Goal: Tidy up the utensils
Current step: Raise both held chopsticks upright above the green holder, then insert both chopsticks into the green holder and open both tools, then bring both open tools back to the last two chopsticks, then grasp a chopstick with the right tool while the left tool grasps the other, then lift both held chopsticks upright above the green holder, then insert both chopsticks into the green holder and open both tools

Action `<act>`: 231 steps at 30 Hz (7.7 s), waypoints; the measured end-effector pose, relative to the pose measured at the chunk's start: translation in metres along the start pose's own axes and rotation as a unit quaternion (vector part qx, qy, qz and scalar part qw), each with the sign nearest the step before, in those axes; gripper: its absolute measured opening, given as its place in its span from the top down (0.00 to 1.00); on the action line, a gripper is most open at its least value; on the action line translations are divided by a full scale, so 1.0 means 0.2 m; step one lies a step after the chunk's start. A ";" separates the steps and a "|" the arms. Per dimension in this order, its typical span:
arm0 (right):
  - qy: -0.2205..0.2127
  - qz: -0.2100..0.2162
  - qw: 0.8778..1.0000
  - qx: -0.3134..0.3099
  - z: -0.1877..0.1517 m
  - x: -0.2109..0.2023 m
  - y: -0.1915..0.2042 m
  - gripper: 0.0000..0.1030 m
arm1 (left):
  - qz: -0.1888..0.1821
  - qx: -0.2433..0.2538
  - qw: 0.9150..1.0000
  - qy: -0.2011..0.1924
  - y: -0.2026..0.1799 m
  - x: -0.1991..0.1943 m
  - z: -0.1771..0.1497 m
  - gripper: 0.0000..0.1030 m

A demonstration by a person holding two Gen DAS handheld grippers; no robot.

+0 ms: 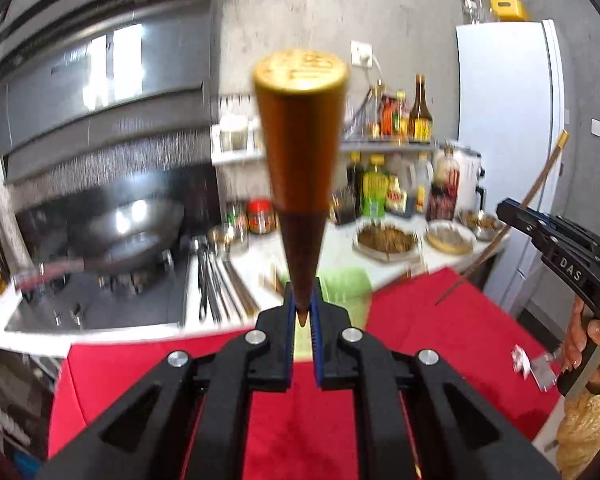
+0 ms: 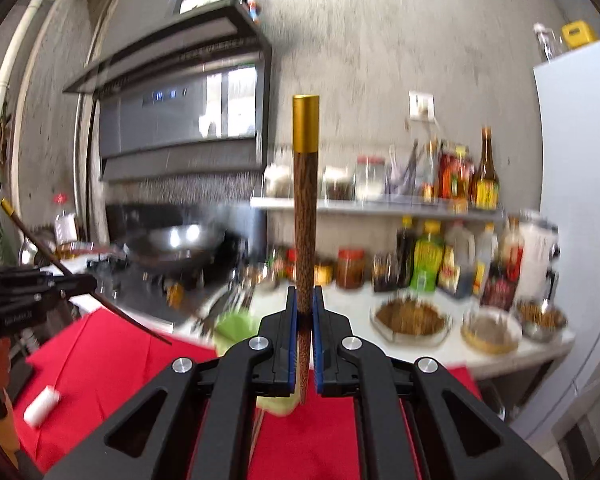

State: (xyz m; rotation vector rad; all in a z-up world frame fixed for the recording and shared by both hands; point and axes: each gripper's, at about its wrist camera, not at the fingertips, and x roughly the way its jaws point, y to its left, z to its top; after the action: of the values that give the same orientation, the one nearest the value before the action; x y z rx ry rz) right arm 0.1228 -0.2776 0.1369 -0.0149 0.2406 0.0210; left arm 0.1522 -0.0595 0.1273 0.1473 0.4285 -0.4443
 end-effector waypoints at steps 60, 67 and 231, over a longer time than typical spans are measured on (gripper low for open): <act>0.016 0.059 0.997 -0.035 0.02 0.16 -0.06 0.62 | 0.028 -0.002 1.000 0.011 -0.03 0.23 0.15 0.60; 0.068 0.052 0.996 -0.037 -0.27 -0.11 0.03 0.61 | 0.048 0.002 0.998 0.044 -0.07 -0.01 -0.27 0.60; -0.054 0.049 0.997 -0.015 0.13 0.37 0.08 0.93 | -0.017 -0.015 0.994 -0.102 -0.04 0.43 0.21 0.93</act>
State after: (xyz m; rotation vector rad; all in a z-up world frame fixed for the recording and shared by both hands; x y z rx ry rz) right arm 0.1999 -0.2596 0.1448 -0.0327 0.1320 0.1234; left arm 0.2344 -0.1105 0.1279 0.0650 0.2365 -0.4822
